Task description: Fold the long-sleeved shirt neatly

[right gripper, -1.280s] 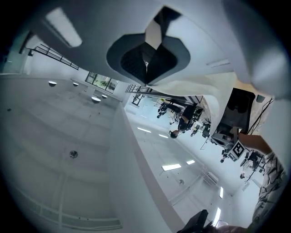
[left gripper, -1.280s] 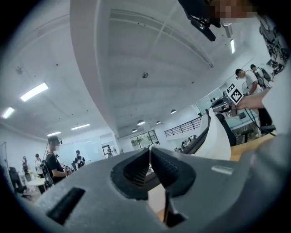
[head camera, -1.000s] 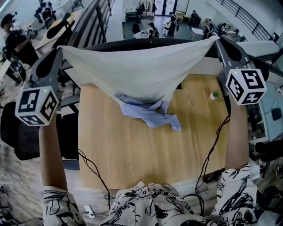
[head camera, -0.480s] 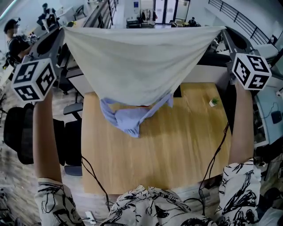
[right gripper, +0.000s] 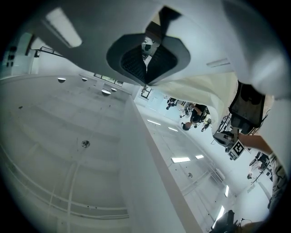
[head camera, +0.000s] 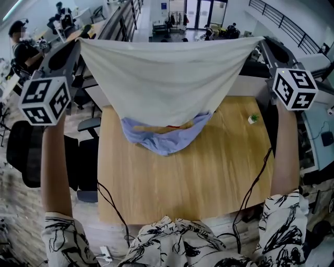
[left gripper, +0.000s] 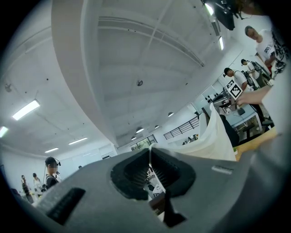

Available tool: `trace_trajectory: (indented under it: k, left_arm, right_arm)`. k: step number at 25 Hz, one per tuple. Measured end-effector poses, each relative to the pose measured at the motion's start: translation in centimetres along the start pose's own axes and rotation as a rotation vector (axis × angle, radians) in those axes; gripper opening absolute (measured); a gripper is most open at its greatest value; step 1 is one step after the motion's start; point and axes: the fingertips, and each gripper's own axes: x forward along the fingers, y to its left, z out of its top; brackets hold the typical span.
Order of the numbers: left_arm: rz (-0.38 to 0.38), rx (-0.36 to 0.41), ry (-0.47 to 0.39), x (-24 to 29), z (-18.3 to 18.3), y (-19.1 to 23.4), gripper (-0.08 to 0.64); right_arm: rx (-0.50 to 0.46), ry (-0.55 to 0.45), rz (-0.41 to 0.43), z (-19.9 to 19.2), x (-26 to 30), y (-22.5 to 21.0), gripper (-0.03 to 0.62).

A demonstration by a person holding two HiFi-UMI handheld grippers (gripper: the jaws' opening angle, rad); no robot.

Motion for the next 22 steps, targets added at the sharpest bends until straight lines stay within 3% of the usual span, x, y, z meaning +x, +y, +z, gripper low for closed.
trace_trajectory:
  k: [8,16,22]
  left_arm:
    - [-0.043,-0.052,0.11,-9.7,-7.6,-7.5,0.021]
    - [-0.125,-0.157,0.213,-21.1,-15.5,-15.8,0.021]
    - [-0.213,-0.198,0.304,-29.3,-21.3,-22.0,0.021]
  right_arm:
    - [0.063,0.075,0.124,-8.2,-7.8,5.2,0.015]
    - [0.111,0.204,0.242,-16.0,-17.6,13.3,0.015]
    - [0.18,0.325,0.278,-22.3,-27.0,20.9,0.015]
